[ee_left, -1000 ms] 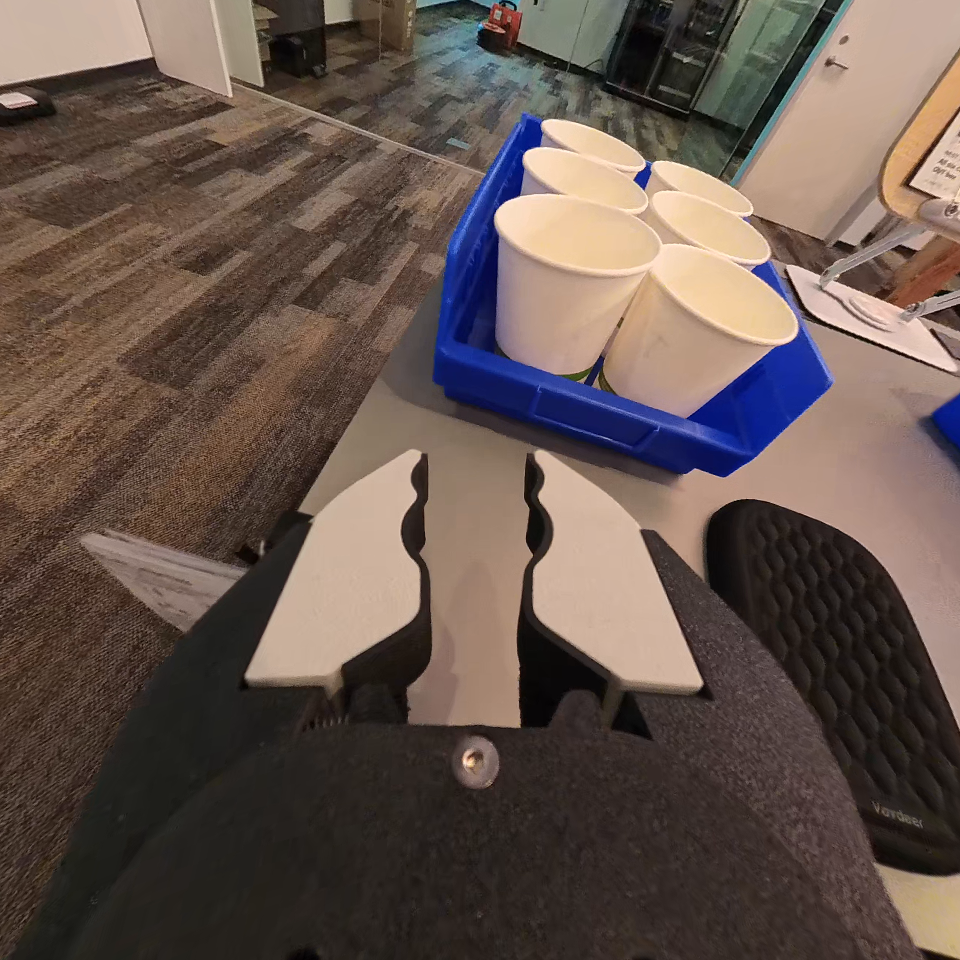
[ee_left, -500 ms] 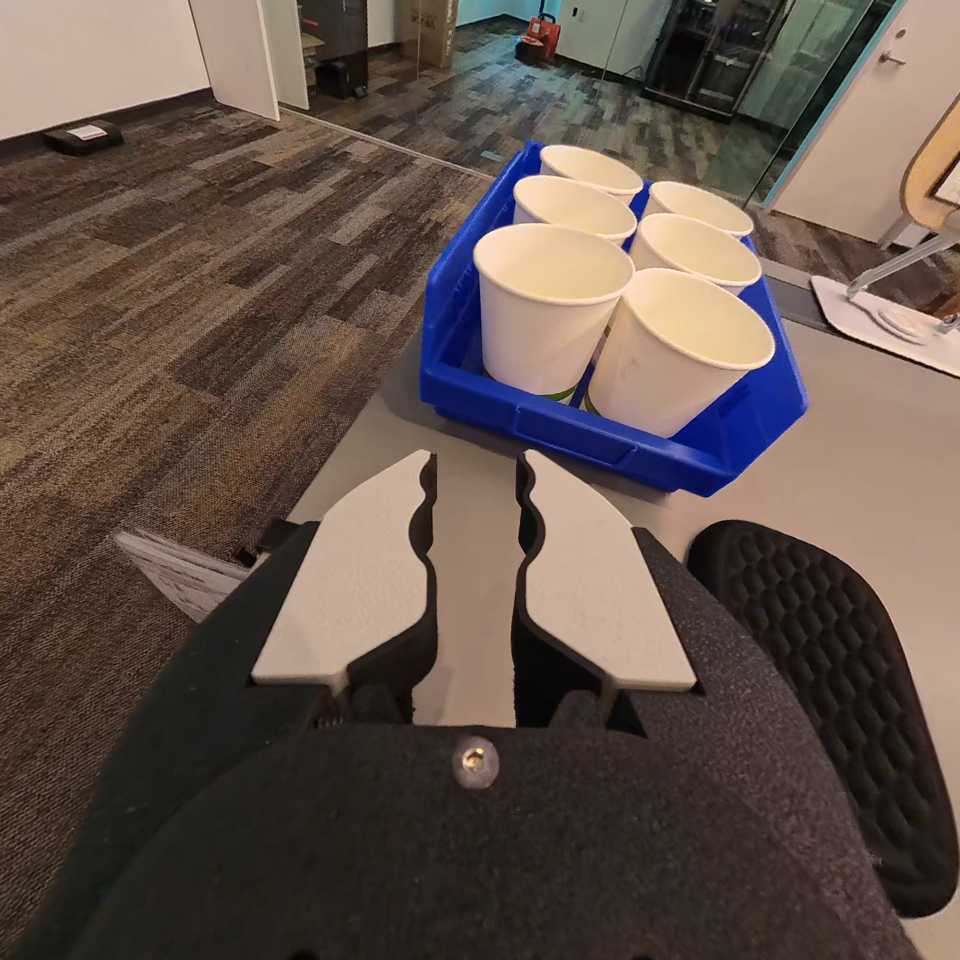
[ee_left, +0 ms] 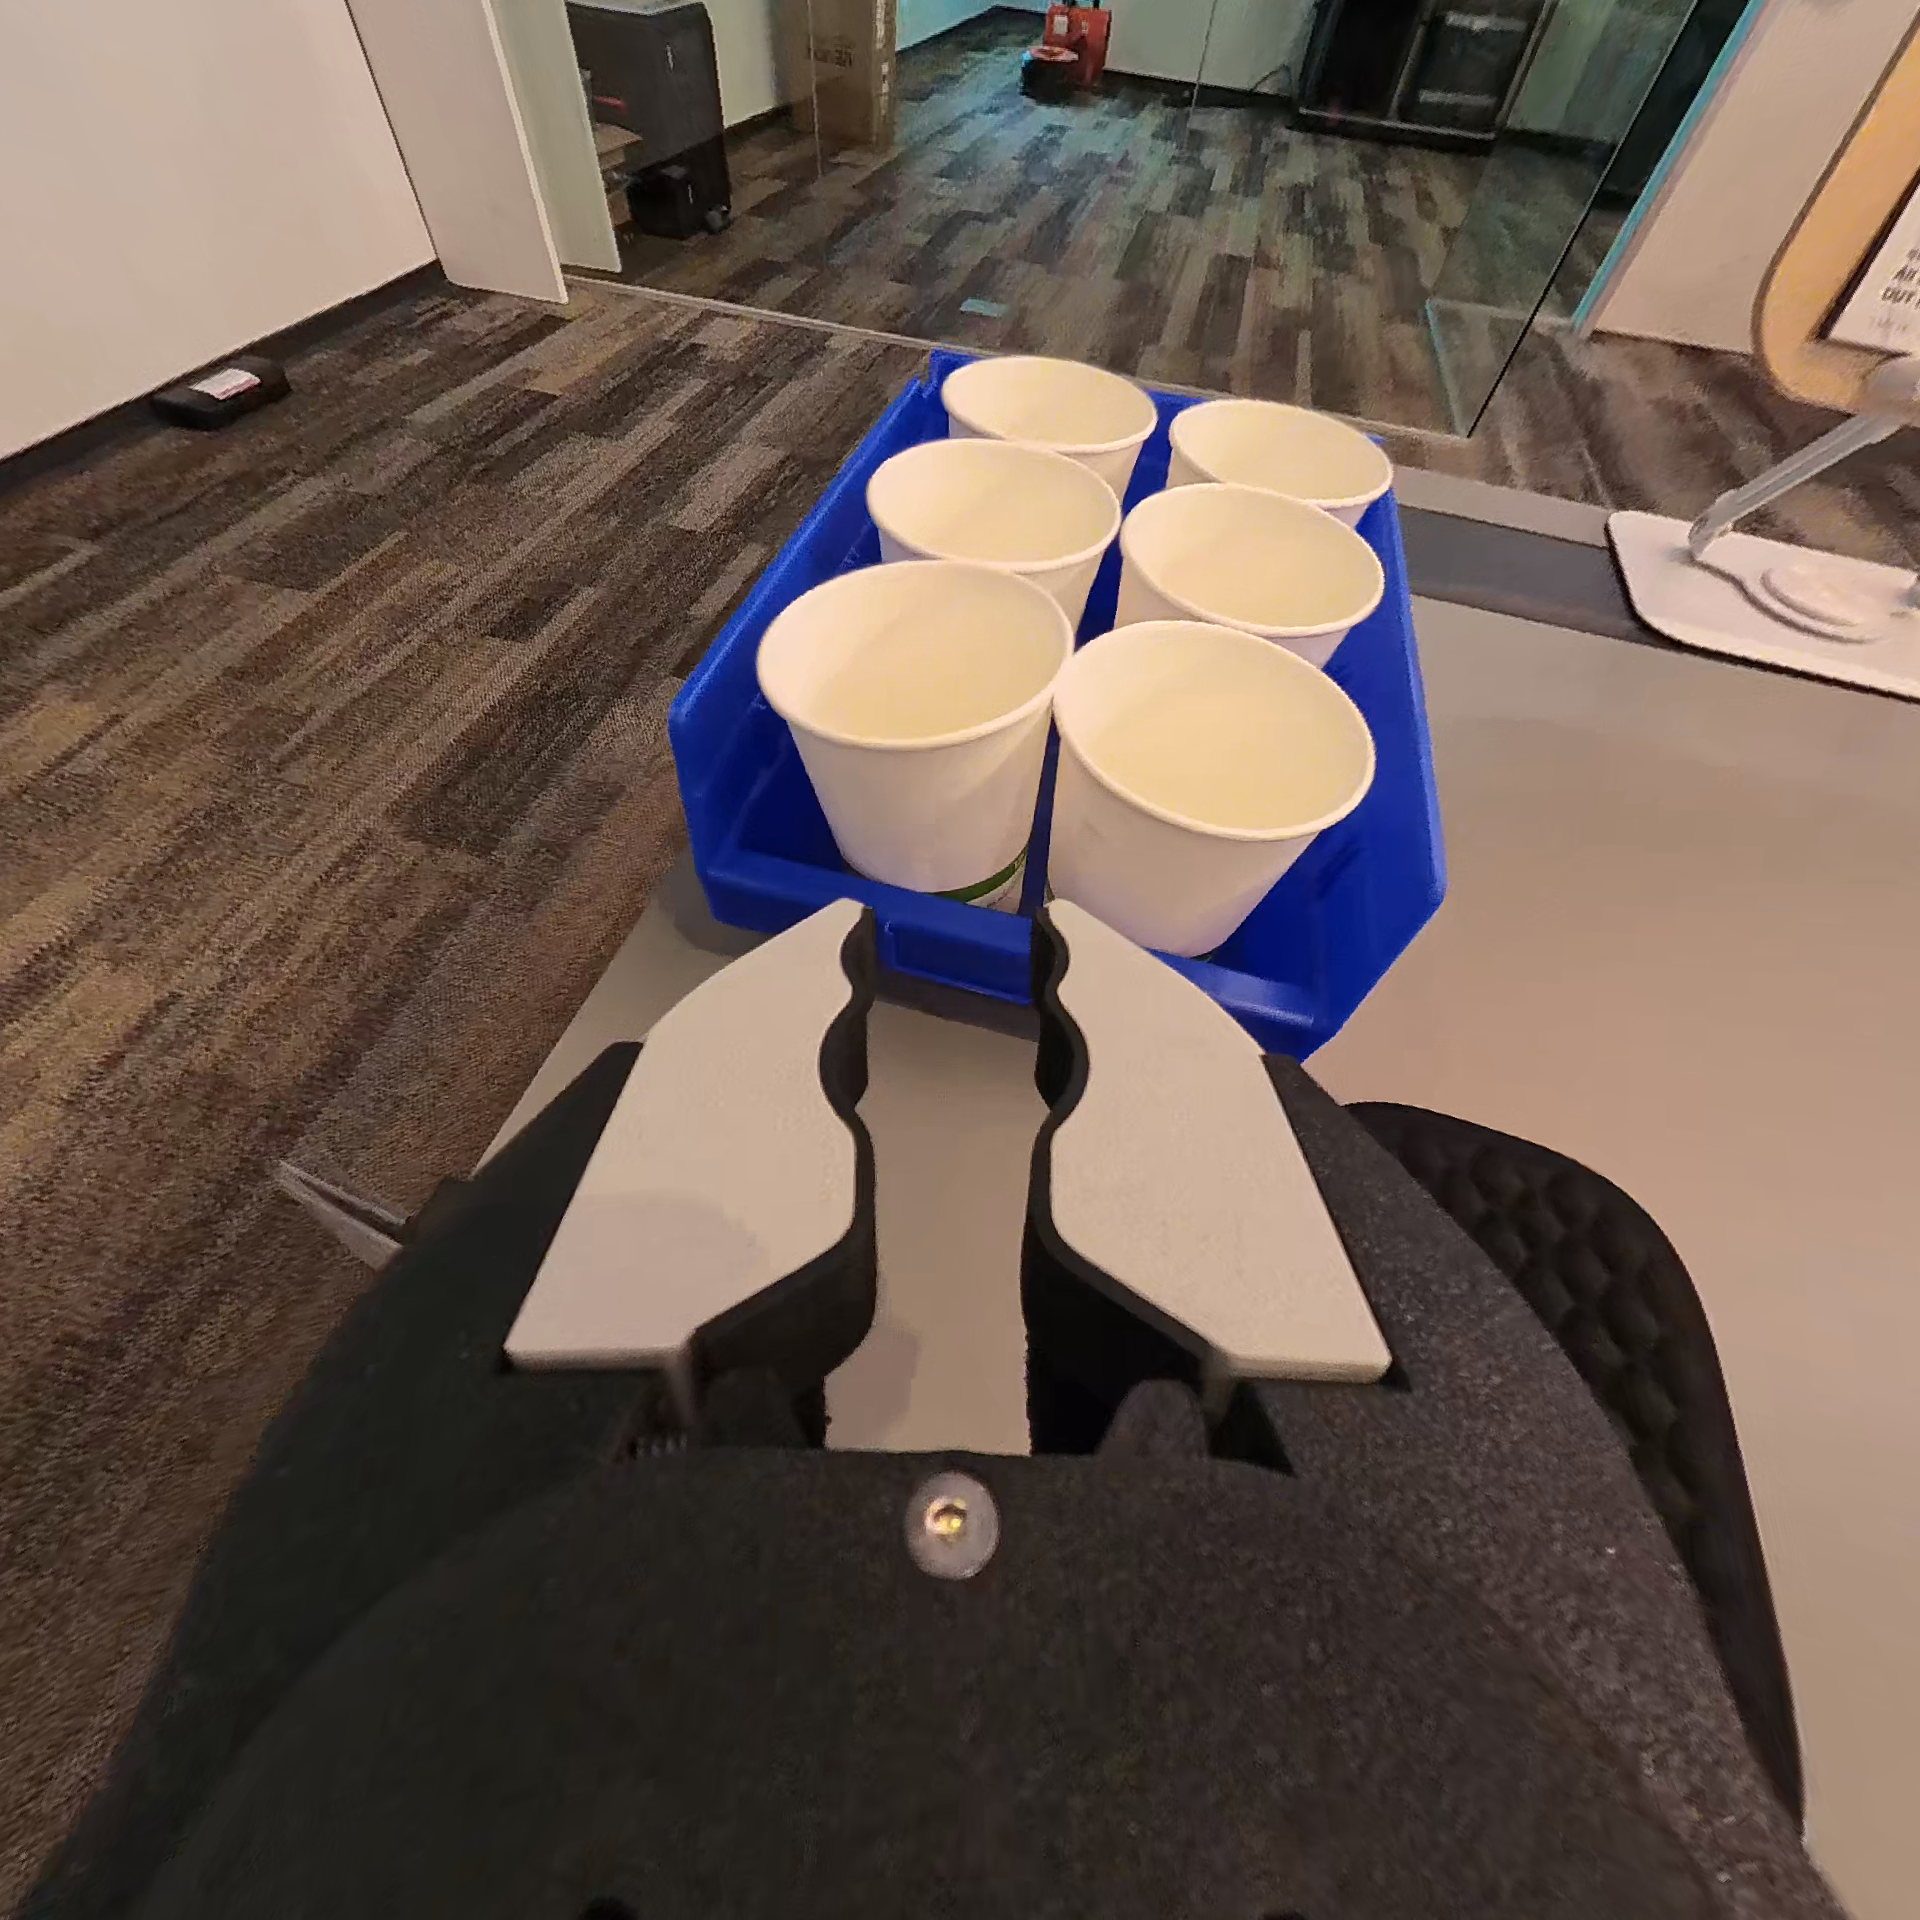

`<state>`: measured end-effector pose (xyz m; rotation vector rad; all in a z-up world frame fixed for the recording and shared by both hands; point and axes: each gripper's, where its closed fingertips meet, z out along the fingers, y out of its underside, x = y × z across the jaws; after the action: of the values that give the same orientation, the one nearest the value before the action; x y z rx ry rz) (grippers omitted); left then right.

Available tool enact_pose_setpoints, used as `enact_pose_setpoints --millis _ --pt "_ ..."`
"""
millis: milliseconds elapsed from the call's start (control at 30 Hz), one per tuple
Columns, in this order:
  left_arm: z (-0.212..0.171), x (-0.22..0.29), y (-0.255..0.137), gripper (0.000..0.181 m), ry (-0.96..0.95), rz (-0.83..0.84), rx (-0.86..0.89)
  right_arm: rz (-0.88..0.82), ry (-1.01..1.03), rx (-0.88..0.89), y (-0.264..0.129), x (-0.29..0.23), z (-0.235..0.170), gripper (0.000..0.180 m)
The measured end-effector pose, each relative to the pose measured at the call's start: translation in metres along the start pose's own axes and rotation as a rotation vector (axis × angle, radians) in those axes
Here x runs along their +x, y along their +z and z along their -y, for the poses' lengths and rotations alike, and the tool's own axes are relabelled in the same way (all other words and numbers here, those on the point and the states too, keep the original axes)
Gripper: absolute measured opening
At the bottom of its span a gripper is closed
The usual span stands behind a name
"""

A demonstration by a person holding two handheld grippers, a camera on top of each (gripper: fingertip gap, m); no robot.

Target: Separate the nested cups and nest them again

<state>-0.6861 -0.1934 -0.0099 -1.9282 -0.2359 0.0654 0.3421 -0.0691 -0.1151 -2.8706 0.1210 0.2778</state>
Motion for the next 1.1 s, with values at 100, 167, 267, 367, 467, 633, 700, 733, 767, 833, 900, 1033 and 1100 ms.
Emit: enact_pose_setpoints --millis 100,167,267,367,467,633,700,733,767,833,900,1033,1100 --pt "0.007 0.006 -0.001 0.028 -0.003 -0.006 0.017 -0.017 -0.006 -0.007 -0.002 0.012 0.001 0.005" --pt "0.011 0.011 -0.003 0.028 -0.022 -0.028 0.033 -0.013 -0.005 -0.004 -0.003 0.017 0.003 0.005" --pt "0.015 0.013 -0.006 0.028 -0.038 -0.034 0.053 -0.013 0.0 0.0 -0.003 0.023 0.004 0.004" --pt "0.017 0.012 -0.009 0.029 -0.047 -0.027 0.068 -0.045 -0.017 0.002 -0.005 0.029 0.004 0.005" --pt "0.016 0.012 -0.009 0.03 -0.06 -0.035 0.068 -0.084 -0.05 -0.001 -0.006 0.032 0.003 0.005" --pt "0.015 0.018 -0.008 0.045 -0.052 -0.066 0.056 -0.241 -0.142 0.1 -0.028 0.038 0.017 0.018" --pt "0.016 0.021 -0.008 0.053 -0.036 -0.081 0.058 -0.308 -0.157 0.203 -0.054 0.035 0.03 0.021" --pt "0.017 0.024 -0.009 0.056 -0.03 -0.096 0.063 -0.361 -0.162 0.268 -0.072 0.034 0.038 0.022" --pt "0.019 0.028 -0.009 0.06 -0.024 -0.118 0.076 -0.421 -0.162 0.345 -0.093 0.032 0.046 0.022" --pt "0.026 0.037 -0.011 0.066 -0.018 -0.17 0.129 -0.477 -0.165 0.535 -0.139 0.014 0.062 0.021" --pt "0.035 0.046 -0.014 0.074 -0.021 -0.214 0.188 -0.435 -0.19 0.768 -0.183 -0.025 0.075 0.022" --pt "0.045 0.064 -0.019 0.079 -0.037 -0.316 0.265 -0.178 -0.362 1.194 -0.248 -0.138 0.077 0.026" --pt "0.043 0.068 -0.014 0.078 -0.04 -0.333 0.247 -0.117 -0.474 1.375 -0.264 -0.187 0.07 0.032"
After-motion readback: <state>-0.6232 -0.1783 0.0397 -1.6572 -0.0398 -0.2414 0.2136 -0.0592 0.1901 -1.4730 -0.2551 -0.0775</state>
